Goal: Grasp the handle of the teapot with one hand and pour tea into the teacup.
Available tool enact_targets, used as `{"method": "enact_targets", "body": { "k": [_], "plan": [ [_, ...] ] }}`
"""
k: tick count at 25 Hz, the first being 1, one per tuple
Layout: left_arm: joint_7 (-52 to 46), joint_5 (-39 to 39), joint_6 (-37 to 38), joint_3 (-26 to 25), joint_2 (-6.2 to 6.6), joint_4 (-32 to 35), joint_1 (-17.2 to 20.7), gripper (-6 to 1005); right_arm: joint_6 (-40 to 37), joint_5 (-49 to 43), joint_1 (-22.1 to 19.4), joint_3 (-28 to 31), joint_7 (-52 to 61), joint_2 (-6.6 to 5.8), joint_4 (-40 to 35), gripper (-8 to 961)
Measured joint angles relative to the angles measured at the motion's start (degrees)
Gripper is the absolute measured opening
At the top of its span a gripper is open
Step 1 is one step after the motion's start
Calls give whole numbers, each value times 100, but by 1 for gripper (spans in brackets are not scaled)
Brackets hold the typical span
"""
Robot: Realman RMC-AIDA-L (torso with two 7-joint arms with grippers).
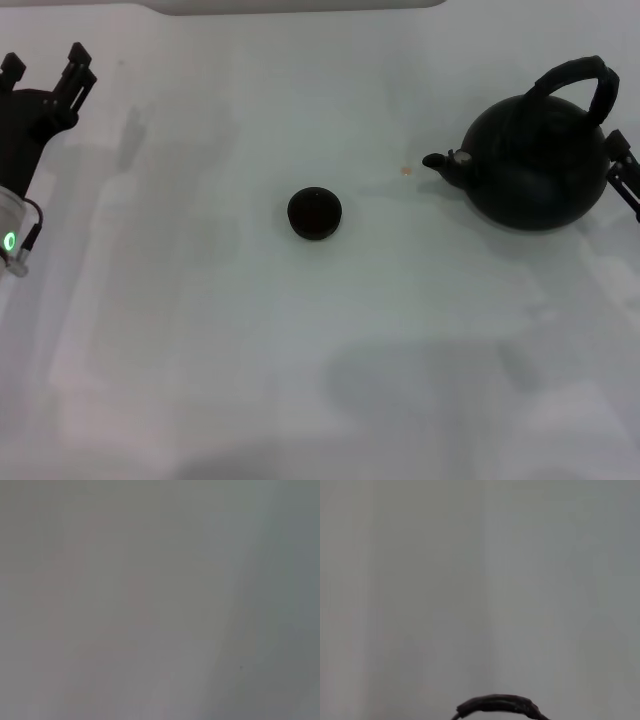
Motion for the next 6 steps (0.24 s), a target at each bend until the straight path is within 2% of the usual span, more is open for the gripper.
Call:
{"method": "enact_targets", "body": {
  "k": [6],
  "plan": [
    [2,-11,16,-11,8,-7,-7,877,-120,-9,1,-14,-3,9,-6,856]
  ]
}}
